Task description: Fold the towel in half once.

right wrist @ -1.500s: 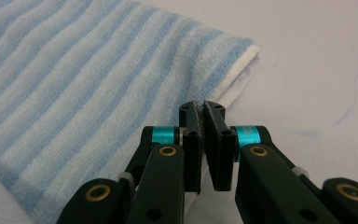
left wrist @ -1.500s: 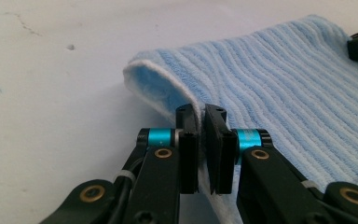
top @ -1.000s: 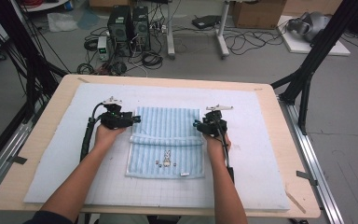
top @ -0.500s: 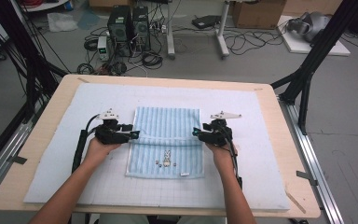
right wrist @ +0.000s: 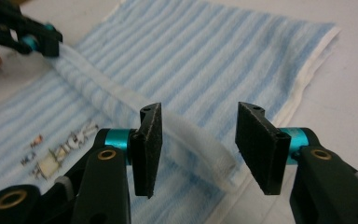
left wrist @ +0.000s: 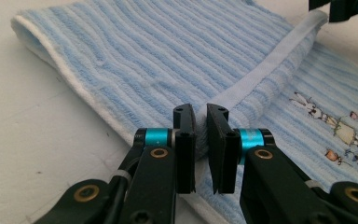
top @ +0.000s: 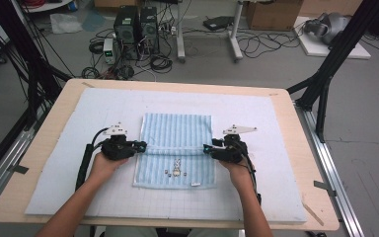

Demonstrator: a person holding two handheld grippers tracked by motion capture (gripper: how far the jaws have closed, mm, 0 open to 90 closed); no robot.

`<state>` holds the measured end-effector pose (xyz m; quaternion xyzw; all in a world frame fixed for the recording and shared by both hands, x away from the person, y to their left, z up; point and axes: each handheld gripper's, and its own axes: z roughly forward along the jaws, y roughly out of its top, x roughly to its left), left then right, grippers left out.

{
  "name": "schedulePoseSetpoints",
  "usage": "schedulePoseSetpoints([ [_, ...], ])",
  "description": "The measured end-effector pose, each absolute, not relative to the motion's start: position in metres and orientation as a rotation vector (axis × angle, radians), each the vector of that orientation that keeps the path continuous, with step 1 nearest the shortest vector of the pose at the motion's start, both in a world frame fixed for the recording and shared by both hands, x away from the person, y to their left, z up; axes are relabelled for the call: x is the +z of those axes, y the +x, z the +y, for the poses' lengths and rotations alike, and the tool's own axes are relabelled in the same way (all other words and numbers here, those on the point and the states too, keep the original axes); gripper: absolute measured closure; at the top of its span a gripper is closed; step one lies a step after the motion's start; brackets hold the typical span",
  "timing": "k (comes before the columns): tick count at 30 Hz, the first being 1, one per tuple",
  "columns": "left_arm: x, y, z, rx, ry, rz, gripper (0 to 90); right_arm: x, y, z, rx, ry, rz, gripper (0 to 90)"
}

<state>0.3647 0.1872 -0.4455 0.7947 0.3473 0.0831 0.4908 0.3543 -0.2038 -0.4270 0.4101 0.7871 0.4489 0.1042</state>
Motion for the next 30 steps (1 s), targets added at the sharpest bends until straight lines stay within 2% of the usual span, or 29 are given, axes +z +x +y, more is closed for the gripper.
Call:
schedulePoseSetpoints([
  [1,-0.445,0.364,0.188,0.202,1.926,0.843,81.7,-0.429,0.355,-0.203,1.297,1.195,2.341,55.1],
  [4,-0.444,0.362,0.189,0.188,1.903,0.845,82.1,-0.432,0.353,-0.201,1.269,1.155,2.376,79.0],
  [5,-0.443,0.361,0.19,0.172,1.897,0.841,82.5,-0.432,0.351,-0.201,1.261,1.135,2.371,82.5],
  [16,-0.43,0.328,0.198,0.138,1.824,0.798,82.9,-0.424,0.315,-0.208,1.344,1.06,2.335,83.3],
  [30,-0.428,0.288,0.203,0.116,1.851,0.721,82.7,-0.418,0.272,-0.212,1.345,0.973,2.36,83.0],
])
